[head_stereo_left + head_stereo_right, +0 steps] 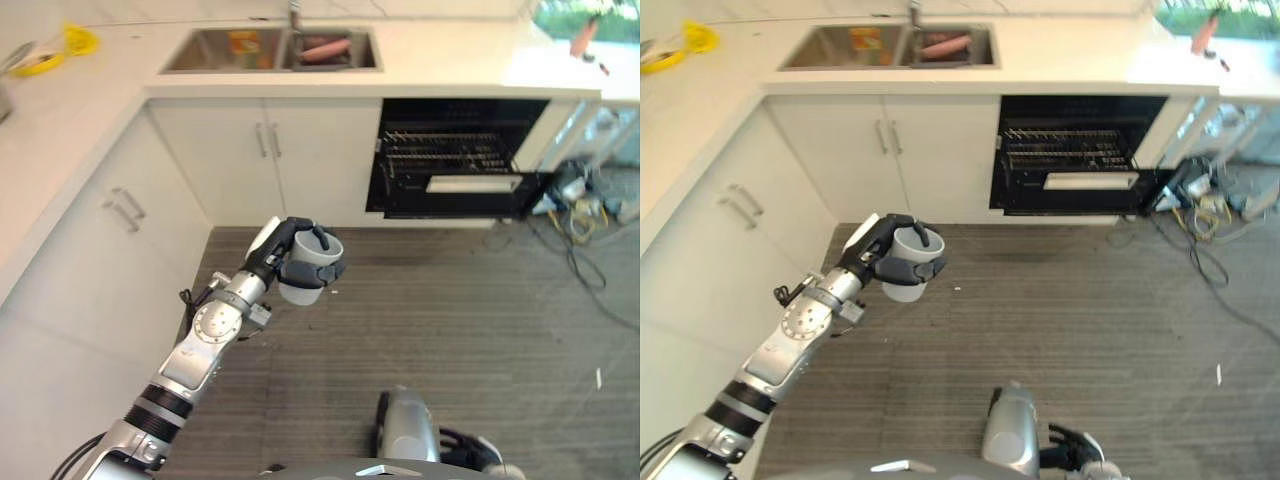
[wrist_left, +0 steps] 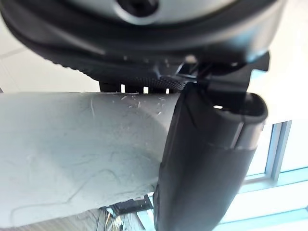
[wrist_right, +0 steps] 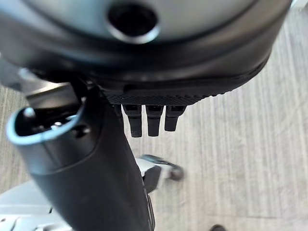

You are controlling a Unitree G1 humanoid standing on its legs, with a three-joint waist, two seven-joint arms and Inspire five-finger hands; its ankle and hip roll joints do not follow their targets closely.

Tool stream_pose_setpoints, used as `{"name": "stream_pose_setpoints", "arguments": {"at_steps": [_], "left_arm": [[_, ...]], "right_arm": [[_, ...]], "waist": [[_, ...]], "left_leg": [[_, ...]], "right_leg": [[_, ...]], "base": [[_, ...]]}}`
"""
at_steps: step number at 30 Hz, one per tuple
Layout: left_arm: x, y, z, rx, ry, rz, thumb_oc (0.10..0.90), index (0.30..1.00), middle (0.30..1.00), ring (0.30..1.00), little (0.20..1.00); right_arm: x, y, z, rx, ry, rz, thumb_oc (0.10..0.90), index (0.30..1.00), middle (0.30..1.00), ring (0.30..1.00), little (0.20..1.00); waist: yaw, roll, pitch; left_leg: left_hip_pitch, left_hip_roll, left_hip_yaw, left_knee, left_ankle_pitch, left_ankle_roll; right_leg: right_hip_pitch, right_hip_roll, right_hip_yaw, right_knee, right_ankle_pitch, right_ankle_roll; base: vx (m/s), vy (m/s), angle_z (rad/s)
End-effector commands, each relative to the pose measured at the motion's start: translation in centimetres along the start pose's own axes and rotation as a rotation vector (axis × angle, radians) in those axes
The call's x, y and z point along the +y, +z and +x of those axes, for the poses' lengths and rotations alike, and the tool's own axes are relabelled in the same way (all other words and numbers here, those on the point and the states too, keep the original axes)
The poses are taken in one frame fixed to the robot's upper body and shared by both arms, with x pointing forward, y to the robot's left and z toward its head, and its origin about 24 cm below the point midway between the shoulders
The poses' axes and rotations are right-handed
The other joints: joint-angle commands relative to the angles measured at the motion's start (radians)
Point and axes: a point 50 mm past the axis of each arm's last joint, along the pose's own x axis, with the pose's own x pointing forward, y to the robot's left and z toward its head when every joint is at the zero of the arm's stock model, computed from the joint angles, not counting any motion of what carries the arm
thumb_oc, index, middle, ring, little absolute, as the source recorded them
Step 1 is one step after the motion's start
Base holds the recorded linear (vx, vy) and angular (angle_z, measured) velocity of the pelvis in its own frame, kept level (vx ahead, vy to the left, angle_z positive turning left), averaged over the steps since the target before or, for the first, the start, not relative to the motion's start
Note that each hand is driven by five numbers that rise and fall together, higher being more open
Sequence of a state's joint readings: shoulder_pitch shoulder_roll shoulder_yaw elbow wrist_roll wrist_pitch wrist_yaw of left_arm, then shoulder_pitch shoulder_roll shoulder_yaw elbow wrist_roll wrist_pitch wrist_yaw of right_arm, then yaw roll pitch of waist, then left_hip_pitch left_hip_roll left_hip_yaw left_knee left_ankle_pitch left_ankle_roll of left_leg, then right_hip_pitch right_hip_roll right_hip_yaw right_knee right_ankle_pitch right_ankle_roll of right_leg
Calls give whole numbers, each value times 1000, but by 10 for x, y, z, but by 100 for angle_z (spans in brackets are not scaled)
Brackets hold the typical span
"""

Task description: Place the dishes in the dishwasher.

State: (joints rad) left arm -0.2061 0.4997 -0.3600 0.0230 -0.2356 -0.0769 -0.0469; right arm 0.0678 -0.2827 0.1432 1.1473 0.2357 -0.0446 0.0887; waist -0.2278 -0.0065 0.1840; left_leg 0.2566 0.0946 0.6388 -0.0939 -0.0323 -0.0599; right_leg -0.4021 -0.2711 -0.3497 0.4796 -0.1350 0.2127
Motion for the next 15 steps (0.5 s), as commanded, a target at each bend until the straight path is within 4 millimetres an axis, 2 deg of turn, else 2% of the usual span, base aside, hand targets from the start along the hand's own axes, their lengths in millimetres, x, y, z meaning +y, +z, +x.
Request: {"name": "stream_pose_setpoints", "arguments": {"at_steps": [1,2,3,5,6,7,8,9,10,11,12,13,14,15], "left_arm": [[5,48,11,-264,16,-13,400,300,300,300,300],[5,50,14,-271,13,-6,400,300,300,300,300],[-4,52,23,-282,-14,-27,400,300,300,300,300],[-5,51,23,-281,-15,-28,400,300,300,300,300],[-9,51,24,-286,-15,-59,400,300,300,300,300],[-7,51,24,-286,6,-81,400,300,300,300,300],[-7,49,24,-280,10,-81,400,300,300,300,300],[-8,48,24,-276,12,-85,400,300,300,300,300],[-9,47,25,-273,8,-93,400,300,300,300,300],[-9,47,25,-273,8,-93,400,300,300,300,300],[-11,47,25,-272,3,-101,400,300,300,300,300],[-12,45,24,-265,2,-103,400,300,300,300,300],[-12,45,24,-265,2,-104,400,300,300,300,300],[-12,43,24,-259,6,-102,400,300,300,300,300]], "right_arm": [[-2,-12,-1,62,-12,-46,800,900,900,900,900],[-2,-13,-1,71,-12,-40,800,900,900,900,900],[-5,-30,-5,130,-30,12,800,900,900,900,900],[-5,-31,-5,131,-30,14,800,900,900,900,900],[-10,-34,-6,142,-50,53,800,900,900,900,900],[-17,-41,-9,160,-95,109,800,900,900,900,900],[-21,-42,-10,163,-108,122,800,900,900,900,900],[-23,-41,-10,163,-117,121,800,900,900,900,900],[-24,-38,-10,155,-123,113,800,900,900,900,900],[-24,-38,-10,155,-124,113,800,900,900,900,900],[-25,-37,-9,150,-126,111,800,900,900,900,900],[-25,-35,-9,143,-119,81,800,900,900,900,900],[-26,-35,-9,144,-120,80,800,900,900,900,900],[-26,-32,-8,137,-118,55,800,900,900,900,900]], "waist": [[3,-41,-42],[-5,-40,-43],[-36,-55,-60],[-37,-55,-58],[-38,-61,-52],[-21,-83,-46],[-9,-97,-40],[3,-110,-38],[11,-108,-40],[12,-107,-41],[14,-97,-46],[21,-81,-59],[22,-82,-61],[37,-73,-66]], "left_leg": [[-43,-50,-35,61,-57,4],[-24,-60,-28,52,-68,1],[-1,-82,-45,170,-118,-20],[-6,-72,-48,192,-128,-24],[-25,-40,-59,348,-78,-69],[-79,64,-68,622,63,-166],[-122,96,-71,754,101,-198],[-166,130,-79,836,108,-202],[-194,154,-88,829,99,-199],[-194,155,-89,831,98,-200],[-189,160,-87,758,97,-190],[-181,161,-96,571,69,-166],[-174,154,-92,558,72,-164],[-193,152,-139,458,60,-146]], "right_leg": [[203,93,-198,-441,140,-28],[173,90,-223,-466,145,-32],[199,109,-202,-456,145,-57],[207,112,-208,-465,148,-59],[249,135,-195,-463,151,-78],[331,151,-199,-444,148,-115],[367,158,-186,-456,133,-139],[394,165,-174,-467,125,-157],[411,181,-166,-474,118,-170],[411,183,-166,-476,118,-171],[429,195,-159,-486,117,-172],[453,205,-137,-513,103,-161],[454,202,-135,-515,105,-159],[463,204,-111,-519,90,-156]], "base": [[408,-80,19],[833,-151,-42],[710,-147,-72],[380,-131,-12],[605,-306,59],[752,-395,48],[671,-340,-16],[388,-178,-36],[244,-89,-42],[251,-10,-39],[351,119,-52],[357,129,-53],[321,204,-52],[202,176,-40]]}}
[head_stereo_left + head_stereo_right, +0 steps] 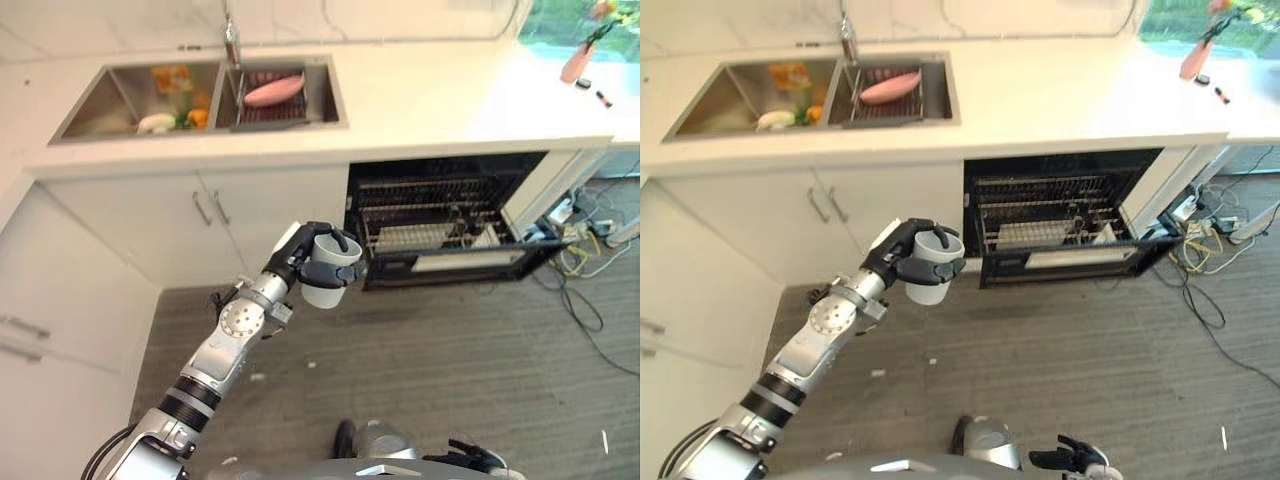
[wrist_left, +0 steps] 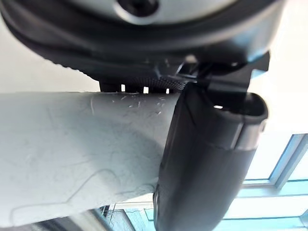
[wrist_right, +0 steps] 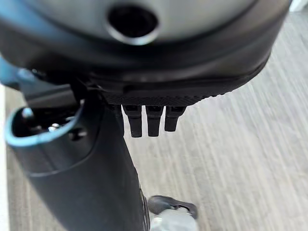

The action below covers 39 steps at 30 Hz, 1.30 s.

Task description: Place the dishes in the dishwasher.

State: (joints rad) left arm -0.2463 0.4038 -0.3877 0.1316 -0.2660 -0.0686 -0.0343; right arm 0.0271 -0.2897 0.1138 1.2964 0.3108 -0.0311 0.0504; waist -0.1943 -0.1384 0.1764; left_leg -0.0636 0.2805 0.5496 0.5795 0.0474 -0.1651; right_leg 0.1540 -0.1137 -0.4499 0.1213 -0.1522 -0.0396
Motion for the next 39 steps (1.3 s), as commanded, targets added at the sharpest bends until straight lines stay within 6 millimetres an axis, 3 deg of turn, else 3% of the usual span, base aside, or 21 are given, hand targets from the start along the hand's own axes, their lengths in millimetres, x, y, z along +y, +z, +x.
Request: {"name": "stream_pose_setpoints", "arguments": {"at_steps": [1,3,4,5,6,8,10,13,16,18,19,20,21,22,23,25,30,34,35,36,39], "left_arm": [[-1,56,8,-304,-11,1,400,300,300,300,300],[4,54,5,-298,19,15,400,300,300,300,300],[4,54,5,-298,19,15,400,300,300,300,300],[5,51,3,-286,27,24,400,300,300,300,300],[3,51,5,-283,17,-1,400,300,300,300,300],[3,51,5,-283,16,-2,400,300,300,300,300],[-5,52,11,-286,-7,-42,400,300,300,300,300],[-22,63,27,-322,-84,-58,400,300,300,300,300],[-26,69,30,-342,-113,-37,400,300,300,300,300],[-23,72,29,-355,-110,-27,400,300,300,300,300],[-21,72,25,-353,-120,-15,400,300,300,300,300],[-21,72,25,-353,-119,-15,400,300,300,300,300],[-21,71,22,-346,-147,5,400,300,300,300,300],[-21,71,21,-344,-148,4,400,300,300,300,300],[-23,62,21,-308,-156,-4,400,300,300,300,300],[-22,58,22,-289,-147,-11,400,300,300,300,300],[-23,54,26,-272,-141,-8,400,300,300,300,300],[-27,52,26,-263,-153,-12,400,300,300,300,300],[-27,51,26,-259,-148,-12,400,300,300,300,300],[-25,50,26,-254,-142,0,400,300,300,300,300],[-25,50,25,-253,-139,-1,400,300,300,300,300]], "right_arm": [[-15,-12,-4,23,-29,-65,800,900,900,900,900],[-14,-5,-3,5,-27,-100,800,900,900,900,900],[-14,-5,-3,5,-27,-100,800,900,900,900,900],[-12,-4,-2,4,-28,-127,800,900,900,900,900],[-15,-7,-3,13,-39,-109,800,900,900,900,900],[-15,-7,-3,14,-40,-109,800,900,900,900,900],[-15,-1,-2,-7,-40,-95,800,900,900,900,900],[4,28,0,-119,16,-92,800,900,900,900,900],[18,51,-1,-210,60,-127,800,900,900,900,900],[23,61,-2,-252,73,-143,800,900,900,900,900],[36,79,-6,-339,116,-202,800,900,900,900,900],[36,79,-6,-339,116,-202,800,900,900,900,900],[38,88,-9,-384,116,-256,800,900,900,900,900],[38,87,-9,-382,116,-256,800,900,900,900,900],[38,78,-9,-363,125,-303,800,900,900,900,900],[34,74,-9,-355,114,-305,800,900,900,900,900],[17,68,-9,-329,74,-331,800,900,900,900,900],[11,59,-8,-296,58,-307,800,900,900,900,900],[9,58,-8,-296,52,-301,800,900,900,900,900],[7,60,-8,-301,45,-295,800,900,900,900,900],[7,61,-9,-310,42,-296,800,900,900,900,900]], "waist": [[11,61,-69],[37,67,-80],[37,67,-80],[56,73,-89],[33,87,-97],[38,87,-96],[21,94,-103],[-16,109,-108],[-16,120,-102],[-10,128,-94],[13,146,-85],[12,146,-85],[36,147,-88],[31,148,-90],[17,132,-93],[39,120,-85],[60,88,-57],[57,93,-66],[58,92,-72],[63,91,-69],[60,93,-67]], "left_leg": [[132,-51,-99,-312,-18,-22],[130,-44,-224,-472,42,-4],[130,-44,-224,-472,42,-4],[87,-15,-346,-532,110,-4],[112,-22,-320,-583,103,-15],[120,-22,-313,-591,106,-15],[149,-73,-285,-598,51,6],[195,-152,-197,-638,-14,54],[211,-164,-142,-650,-26,76],[222,-162,-109,-650,-21,77],[265,-175,-75,-661,-47,68],[265,-175,-75,-661,-47,68],[258,-185,-48,-652,-55,76],[255,-180,-53,-647,-56,74],[237,-176,-57,-576,-48,64],[207,-158,-69,-483,-29,43],[114,-138,-193,-295,-17,42],[115,-84,-157,-369,-35,27],[108,-78,-161,-408,-23,26],[70,-64,-170,-445,36,24],[53,-54,-162,-454,63,12]], "right_leg": [[-89,43,18,-162,99,100],[-81,45,78,-149,88,100],[-81,45,78,-149,88,100],[-57,50,150,-138,61,101],[-33,52,192,-104,34,117],[-34,52,198,-100,32,117],[-36,24,240,-78,38,136],[-79,-38,308,-26,64,182],[-125,-39,335,18,72,192],[-153,-38,303,45,83,193],[-231,-40,118,97,100,193],[-231,-40,118,97,100,193],[-223,-42,-41,10,94,174],[-214,-36,-48,-5,99,170],[-199,4,29,-29,88,156],[-176,23,44,-58,78,141],[-149,30,73,-39,56,97],[-110,13,75,-56,38,120],[-97,10,79,-73,42,125],[-84,4,73,-94,61,126],[-71,4,74,-105,64,131]], "base": [[275,267,-48],[249,210,-88],[381,192,-120],[600,275,-112],[603,277,-62],[219,122,-47],[228,204,-47],[222,266,-54],[63,58,-107],[38,37,-116],[65,58,-243],[4,-42,-280],[-47,-98,-193],[43,-233,-104],[110,-203,-20],[88,-236,5],[-17,-91,1],[104,97,11],[193,186,35],[81,136,25],[101,145,-1]]}}
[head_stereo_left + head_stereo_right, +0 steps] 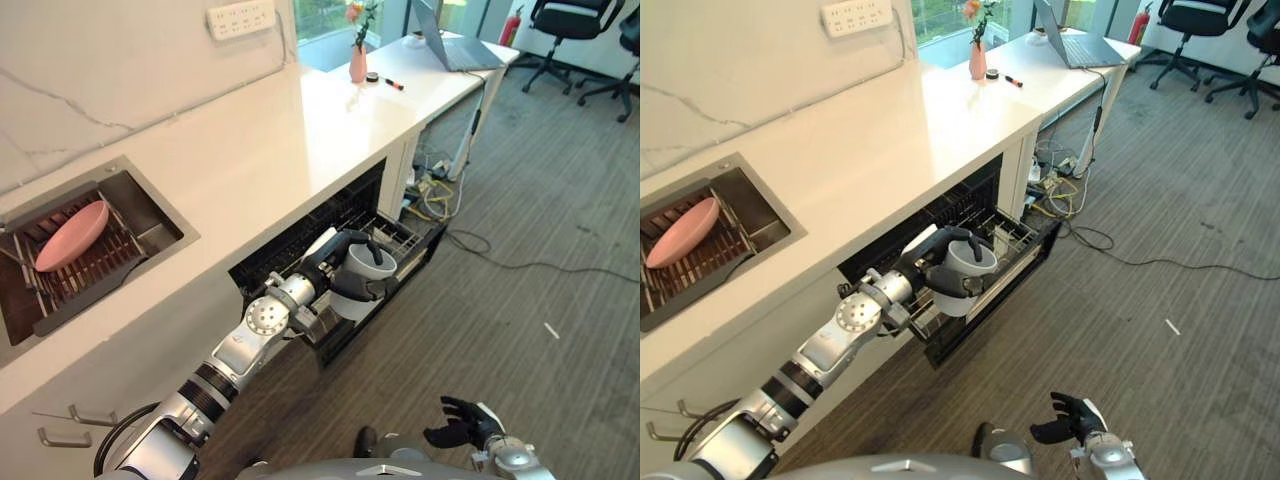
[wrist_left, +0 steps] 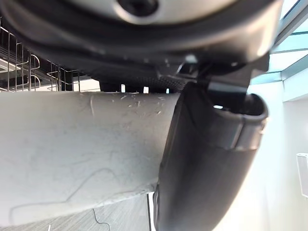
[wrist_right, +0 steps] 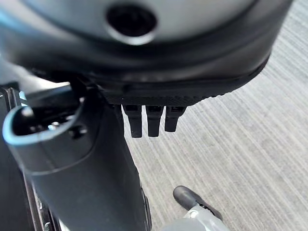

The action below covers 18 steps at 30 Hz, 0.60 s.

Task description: Place the dishes in the dishwasher.

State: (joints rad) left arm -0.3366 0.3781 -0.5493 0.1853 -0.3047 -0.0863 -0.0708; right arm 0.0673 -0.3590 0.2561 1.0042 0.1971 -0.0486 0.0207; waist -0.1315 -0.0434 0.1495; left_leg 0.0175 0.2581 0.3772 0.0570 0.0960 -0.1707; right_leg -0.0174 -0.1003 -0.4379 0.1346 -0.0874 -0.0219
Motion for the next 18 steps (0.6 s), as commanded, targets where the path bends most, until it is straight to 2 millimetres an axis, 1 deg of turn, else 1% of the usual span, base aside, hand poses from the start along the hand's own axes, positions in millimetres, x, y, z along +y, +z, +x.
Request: {"name": "stream_pose_setpoints", "arguments": {"at_steps": [1,2,3,4,9,10,11,12,13,15,16,17,18], "left_arm": [[12,44,7,-229,38,20,400,300,300,300,300],[12,43,7,-226,39,22,400,300,300,300,300],[11,41,6,-220,32,24,400,300,300,300,300],[12,41,5,-218,31,29,400,300,300,300,300],[12,41,5,-218,31,29,400,300,300,300,300],[15,40,3,-216,42,40,400,300,300,300,300],[23,37,-1,-214,101,55,400,300,300,300,300],[27,36,-3,-212,138,65,400,300,300,300,300],[27,36,-3,-212,138,64,400,300,300,300,300],[34,36,-4,-216,197,81,400,300,300,300,300],[37,36,-5,-222,226,87,400,300,300,300,300],[39,37,-4,-229,249,96,400,300,300,300,300],[42,40,-4,-240,273,108,400,300,300,300,300]], "right_arm": [[-4,14,-1,-84,-2,-7,800,900,900,900,900],[-5,17,-1,-96,-6,-2,800,900,900,900,900],[-3,21,-1,-120,-3,25,800,900,900,900,900],[-2,25,-1,-138,2,32,800,900,900,900,900],[-2,25,-1,-137,2,32,800,900,900,900,900],[-2,38,-2,-193,5,37,800,900,900,900,900],[-13,65,-8,-328,-36,82,800,900,900,900,900],[-22,82,-14,-423,-72,140,800,900,900,900,900],[-23,82,-14,-422,-73,140,800,900,900,900,900],[-35,99,-24,-537,-124,247,800,900,900,900,900],[-41,106,-29,-590,-147,293,800,900,900,900,900],[-43,111,-32,-629,-161,335,800,900,900,900,900],[-47,121,-38,-692,-175,375,800,900,900,900,900]], "waist": [[-14,17,-49],[-17,25,-57],[-26,33,-64],[-28,34,-67],[-27,33,-66],[-30,34,-69],[-39,36,-75],[-48,38,-78],[-46,39,-78],[-59,43,-82],[-63,46,-88],[-70,46,-85],[-75,49,-92]], "left_leg": [[25,-33,69,-30,16,15],[43,-49,68,-61,10,19],[79,-76,93,-104,-2,26],[91,-84,106,-113,-9,29],[93,-85,108,-115,-8,29],[111,-106,117,-130,-31,45],[131,-131,138,-142,-57,65],[140,-137,152,-144,-67,71],[140,-137,153,-144,-67,71],[147,-140,166,-144,-75,74],[158,-143,154,-144,-99,69],[156,-143,178,-144,-83,77],[168,-146,164,-144,-103,71]], "right_leg": [[110,-11,55,-127,6,126],[110,-17,61,-132,18,134],[112,-27,70,-139,33,145],[114,-32,72,-144,38,150],[115,-33,74,-145,39,151],[115,-46,84,-150,46,161],[109,-63,98,-160,65,178],[107,-67,107,-169,76,186],[107,-67,108,-169,77,186],[103,-69,119,-183,92,193],[112,-69,136,-196,86,205],[104,-70,125,-196,101,199],[113,-70,140,-205,93,208]], "base": [[173,245,-15],[244,366,-14],[168,258,-17],[103,167,-8],[17,31,-10],[96,215,-8],[108,246,-13],[55,148,-18],[16,45,-42],[36,34,-51],[5,19,-24],[84,29,-10],[-41,-18,-8]]}}
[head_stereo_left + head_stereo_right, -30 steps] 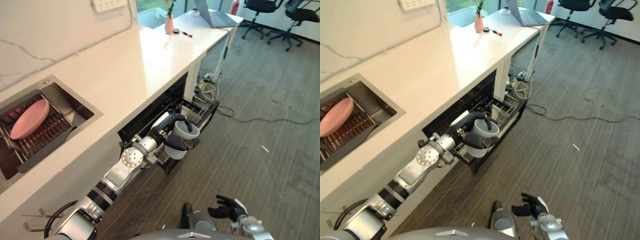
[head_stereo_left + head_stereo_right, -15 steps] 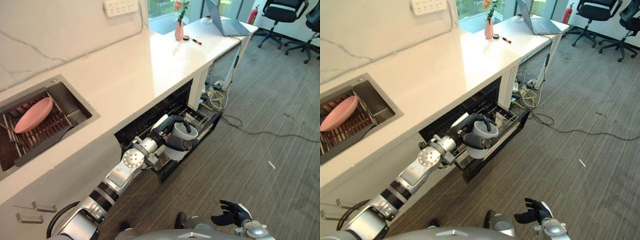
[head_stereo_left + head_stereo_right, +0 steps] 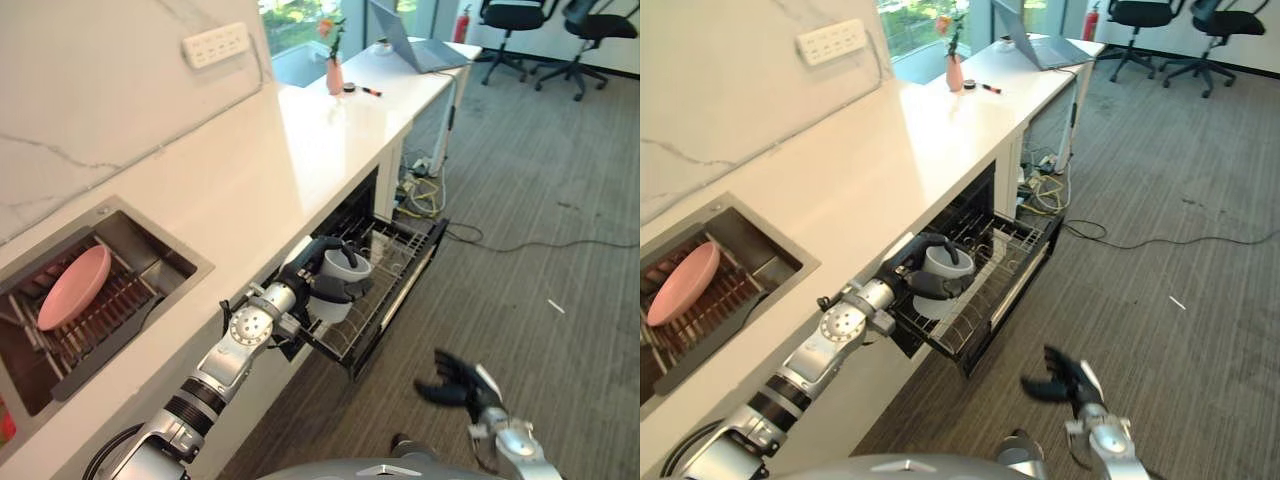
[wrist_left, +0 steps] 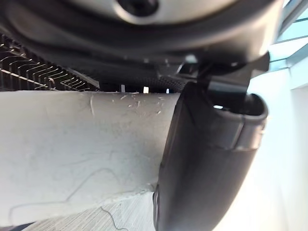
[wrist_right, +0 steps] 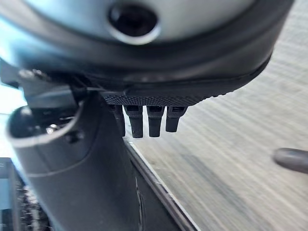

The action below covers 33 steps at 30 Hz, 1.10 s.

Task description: Place the dishes in the dishwasher.

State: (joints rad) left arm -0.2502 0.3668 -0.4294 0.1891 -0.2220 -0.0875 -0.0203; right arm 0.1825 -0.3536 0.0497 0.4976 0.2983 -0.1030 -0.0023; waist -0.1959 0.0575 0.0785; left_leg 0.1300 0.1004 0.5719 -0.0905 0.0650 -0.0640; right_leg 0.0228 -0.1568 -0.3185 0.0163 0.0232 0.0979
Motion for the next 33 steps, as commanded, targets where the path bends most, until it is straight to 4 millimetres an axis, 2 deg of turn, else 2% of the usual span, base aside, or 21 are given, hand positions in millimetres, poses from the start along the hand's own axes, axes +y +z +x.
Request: {"name": "stream_pose_setpoints", "arguments": {"at_steps": [1,5,7,9,12,14,21,28,30,33], "left_arm": [[24,57,16,-301,144,71,400,300,300,300,300],[30,67,23,-350,235,38,400,300,300,300,300],[27,71,31,-367,279,-148,400,300,300,300,300],[20,72,42,-357,278,-315,400,300,300,300,300],[10,87,54,-393,243,-557,400,300,300,300,300],[-2,102,61,-412,186,-672,400,300,300,300,300],[-27,119,71,-398,88,-724,400,300,300,300,300],[-39,123,72,-381,37,-754,400,300,300,300,300],[-43,125,72,-378,17,-749,400,300,300,300,300],[-48,124,73,-364,-9,-748,400,300,300,300,300]], "right_arm": [[-16,58,10,-290,-108,141,800,900,900,900,900],[-11,107,1,-517,-79,169,800,900,900,900,900],[2,135,-5,-630,-10,166,800,900,900,900,900],[15,156,-8,-704,45,173,800,900,900,900,900],[36,183,-15,-798,161,163,800,900,900,900,900],[57,204,-18,-858,266,168,800,900,900,900,900],[89,228,-16,-880,338,148,800,900,900,900,900],[98,239,-12,-885,315,108,800,900,900,900,900],[101,241,-12,-878,345,159,800,900,900,900,900],[111,242,-12,-837,476,390,800,900,900,900,900]], "waist": [[-16,-53,-17],[-36,-46,-23],[-47,-43,-23],[-52,-41,-24],[-59,-38,-25],[-53,-34,-27],[-39,-29,-29],[-23,-28,-32],[-15,-28,-32],[-4,-32,-32]], "left_leg": [[54,12,-9,3,-56,-28],[81,8,-14,3,-83,-28],[89,9,-4,3,-83,-26],[90,9,1,3,-81,-24],[88,12,3,3,-77,-22],[84,16,2,3,-70,-22],[78,21,-11,3,-63,-24],[74,24,-27,3,-58,-26],[72,25,-35,3,-55,-27],[69,27,-45,3,-50,-29]], "right_leg": [[67,-13,12,-86,-3,82],[78,-9,37,-90,-18,89],[76,-5,44,-88,-18,87],[74,-3,48,-89,-17,86],[66,0,48,-87,-16,83],[64,2,44,-88,-16,81],[73,3,35,-94,-21,74],[84,4,20,-96,-26,69],[87,5,13,-96,-27,67],[93,6,4,-97,-27,65]], "base": [[29,-11,-9],[53,-9,-21],[2,-34,-32],[-15,-37,-34],[-18,-52,-14],[-21,-68,-6],[-10,-39,3],[-5,-20,6],[-10,-23,13],[-18,-13,17]]}}
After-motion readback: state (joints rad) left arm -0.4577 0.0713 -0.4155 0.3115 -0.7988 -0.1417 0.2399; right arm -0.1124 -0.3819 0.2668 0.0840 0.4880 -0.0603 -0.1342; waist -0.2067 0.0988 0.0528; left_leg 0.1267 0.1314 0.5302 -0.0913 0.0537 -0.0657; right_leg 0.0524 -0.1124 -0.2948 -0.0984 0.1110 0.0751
